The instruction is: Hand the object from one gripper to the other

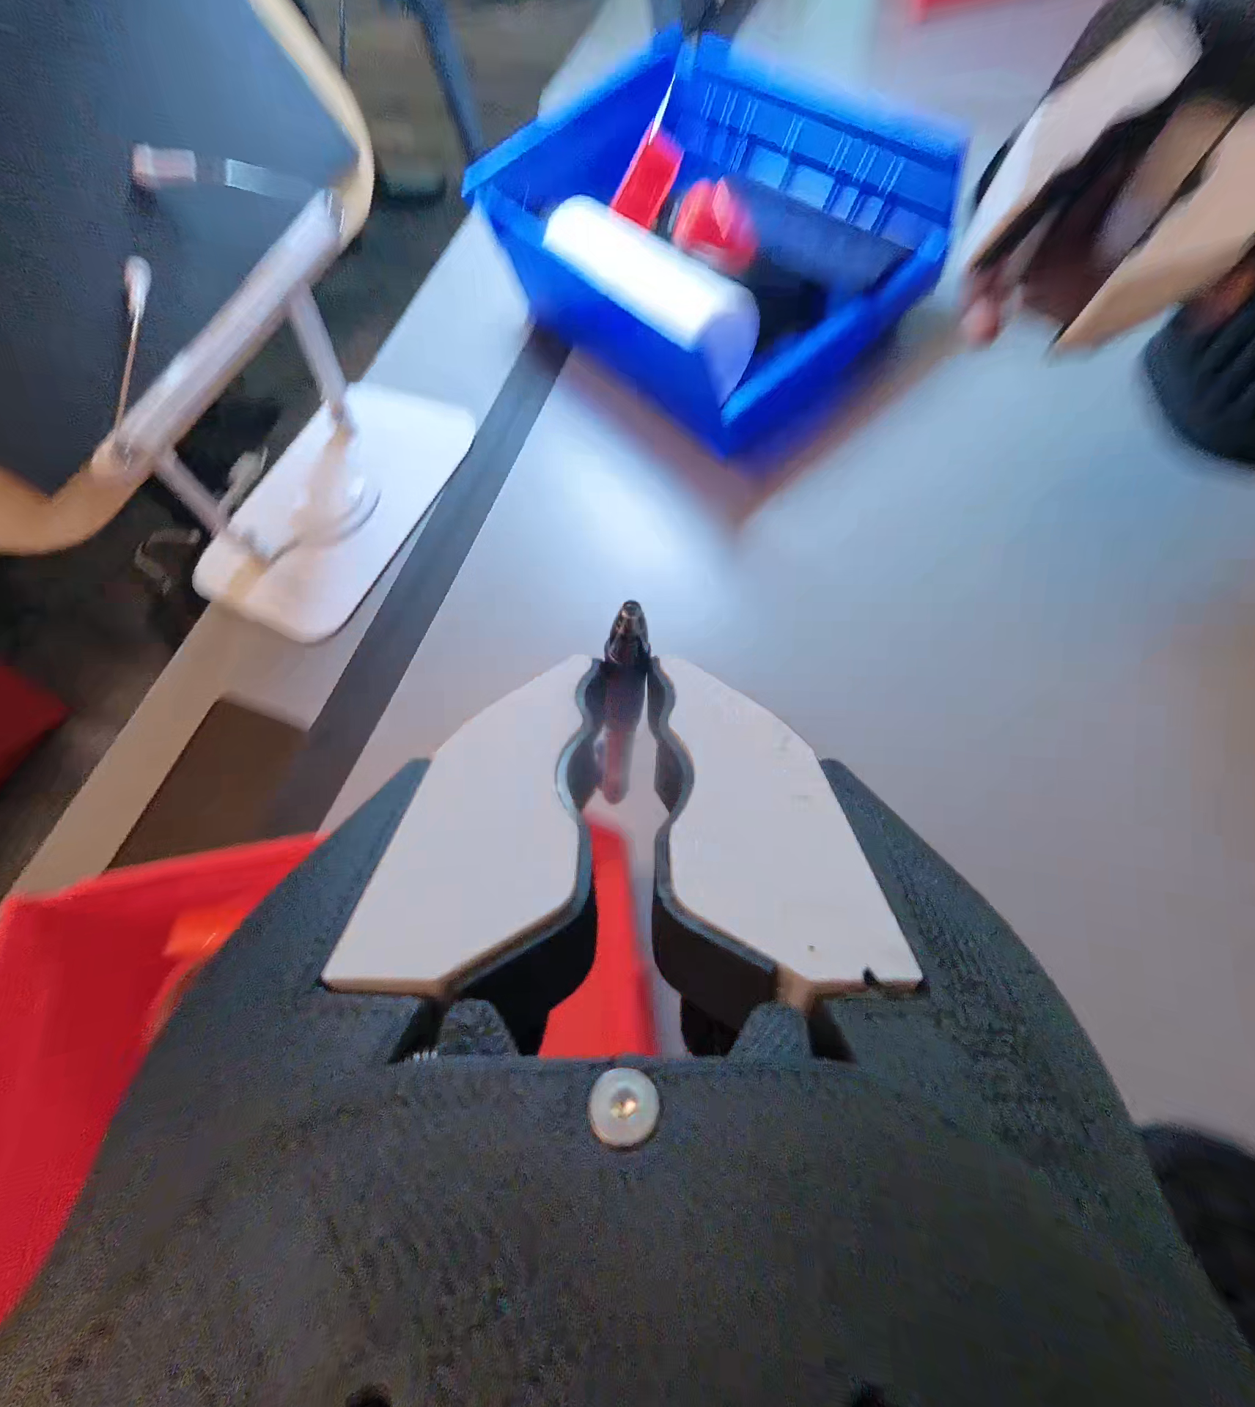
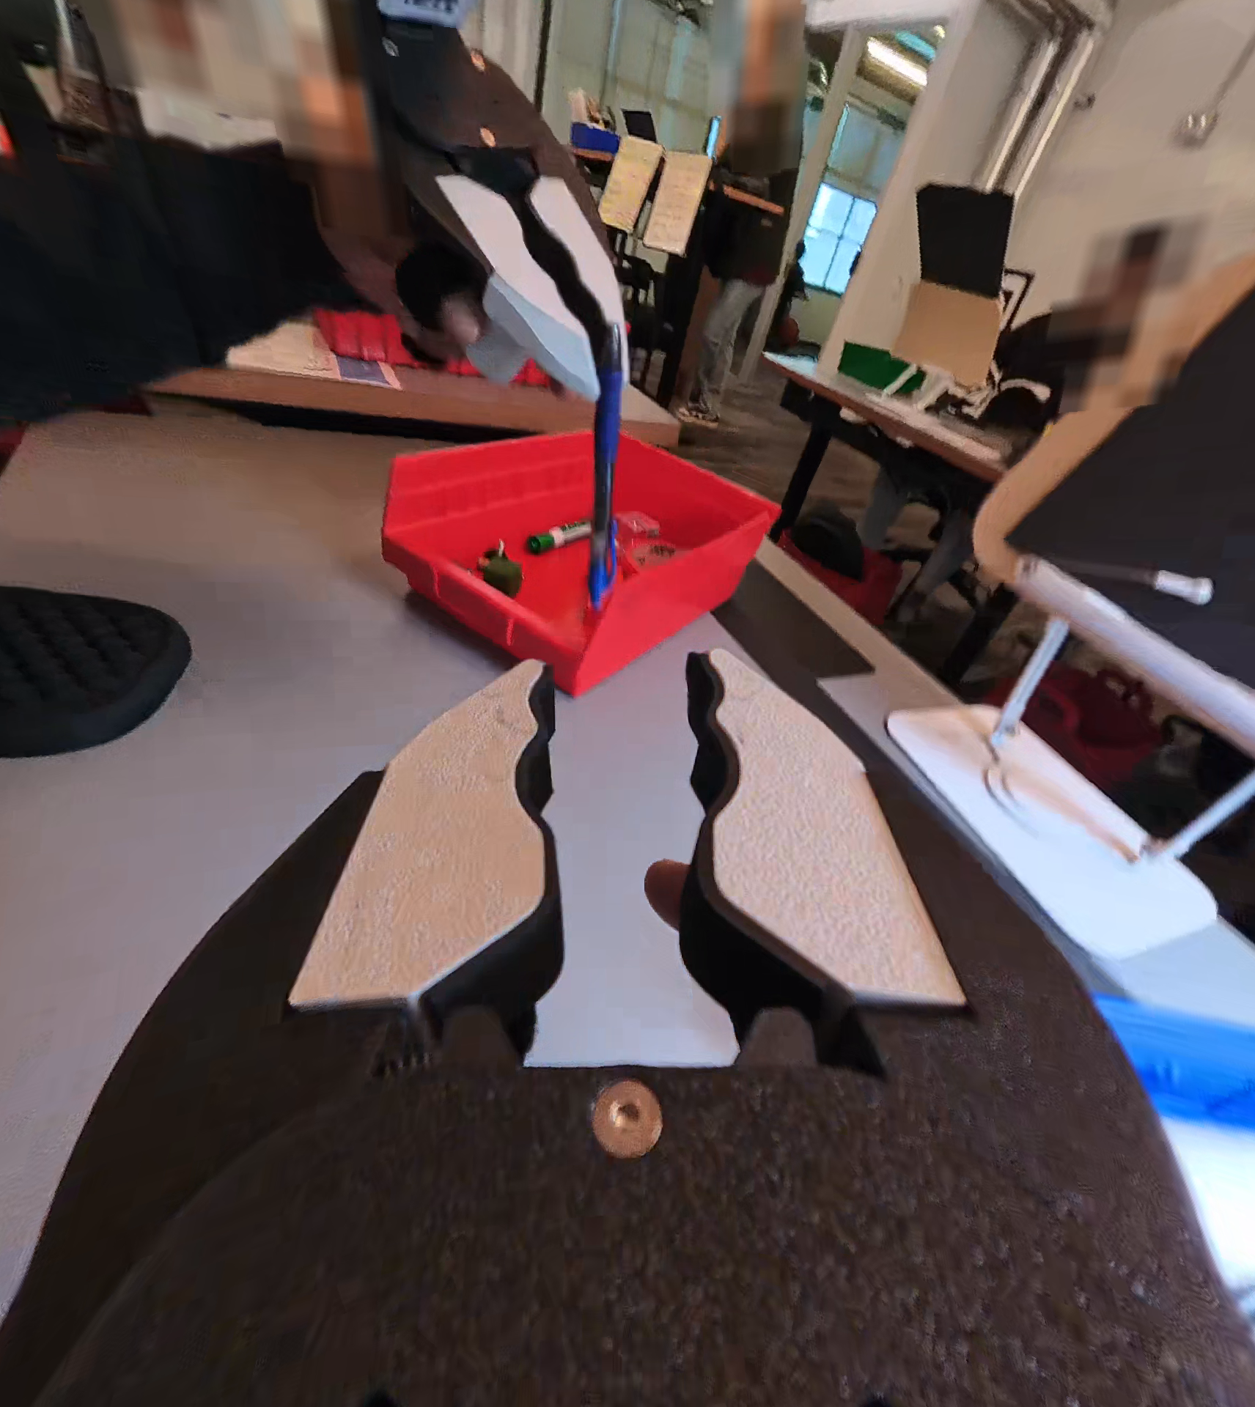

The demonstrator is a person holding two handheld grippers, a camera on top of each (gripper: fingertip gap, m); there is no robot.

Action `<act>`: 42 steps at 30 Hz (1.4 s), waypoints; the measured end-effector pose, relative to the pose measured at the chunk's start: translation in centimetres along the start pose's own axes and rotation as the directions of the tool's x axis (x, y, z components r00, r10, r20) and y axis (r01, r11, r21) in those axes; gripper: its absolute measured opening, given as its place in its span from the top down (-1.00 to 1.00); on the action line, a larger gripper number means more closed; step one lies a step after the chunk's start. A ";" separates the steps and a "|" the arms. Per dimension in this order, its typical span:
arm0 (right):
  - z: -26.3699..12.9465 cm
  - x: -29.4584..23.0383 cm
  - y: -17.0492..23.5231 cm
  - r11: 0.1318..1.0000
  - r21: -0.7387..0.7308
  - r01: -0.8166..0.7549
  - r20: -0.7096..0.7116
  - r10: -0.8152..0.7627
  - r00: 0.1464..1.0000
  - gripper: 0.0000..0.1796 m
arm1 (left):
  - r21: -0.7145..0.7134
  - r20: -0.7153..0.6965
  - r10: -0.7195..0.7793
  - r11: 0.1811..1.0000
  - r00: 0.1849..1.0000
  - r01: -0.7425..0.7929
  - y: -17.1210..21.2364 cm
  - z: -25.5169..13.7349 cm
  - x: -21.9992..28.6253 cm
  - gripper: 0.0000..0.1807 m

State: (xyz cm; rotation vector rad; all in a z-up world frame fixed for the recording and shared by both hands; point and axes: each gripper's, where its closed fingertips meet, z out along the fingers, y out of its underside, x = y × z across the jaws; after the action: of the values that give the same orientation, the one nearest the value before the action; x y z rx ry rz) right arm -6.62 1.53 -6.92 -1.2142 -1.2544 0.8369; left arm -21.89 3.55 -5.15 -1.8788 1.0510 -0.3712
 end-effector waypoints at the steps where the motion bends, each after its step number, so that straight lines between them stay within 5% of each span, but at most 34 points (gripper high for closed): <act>1: 0.7 -0.4 -1.5 0.999 0.022 0.023 0.017 -0.023 1.000 0.64 | 0.067 -0.035 -0.018 0.998 0.999 0.021 -1.6 0.4 1.7 0.89; 7: 4.0 -1.1 -4.6 0.999 -0.013 0.043 0.110 -0.041 0.993 0.66 | 0.266 -0.182 -0.042 0.960 0.982 0.090 -6.8 3.4 8.2 0.89; 14: 4.1 -1.0 -3.5 0.997 -0.016 0.072 0.130 -0.069 0.989 0.86 | 0.343 -0.286 -0.071 0.923 0.956 0.171 -7.4 4.4 9.1 0.89; 19: 3.8 -1.2 -4.1 0.992 0.048 -0.119 0.224 0.105 0.969 0.87 | 0.423 -0.280 -0.040 0.892 0.959 0.161 -7.2 3.7 8.8 0.77; 22: 2.9 -0.8 -5.4 0.964 0.111 -0.243 0.279 0.205 0.938 0.87 | 0.408 -0.315 -0.022 0.900 0.949 0.156 -6.4 3.9 9.1 0.64; 32: 2.5 -0.6 -5.8 0.944 0.159 -0.290 0.300 0.234 0.925 0.87 | 0.425 -0.346 -0.033 0.885 0.938 0.188 -7.1 6.8 10.9 0.89; 36: 1.9 0.3 -4.6 0.966 0.100 -0.239 0.287 0.202 0.936 0.61 | 0.421 -0.347 -0.095 0.873 0.933 0.245 -7.0 5.8 9.5 0.89; 40: 2.8 -1.1 -2.5 0.982 0.015 -0.191 0.320 0.176 0.931 0.62 | 0.428 -0.363 -0.122 0.859 0.924 0.282 -7.1 5.3 9.1 0.89; 42: 3.7 -1.8 -1.9 0.987 0.002 -0.164 0.312 0.155 0.938 0.82 | 0.427 -0.376 -0.127 0.855 0.918 0.293 -7.3 5.4 9.3 0.89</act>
State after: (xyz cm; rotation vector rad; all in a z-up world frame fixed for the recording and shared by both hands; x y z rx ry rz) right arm -10.85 0.21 -5.91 -1.2046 -1.4018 1.1978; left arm -9.27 0.83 -3.50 -1.5076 0.8612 -1.0205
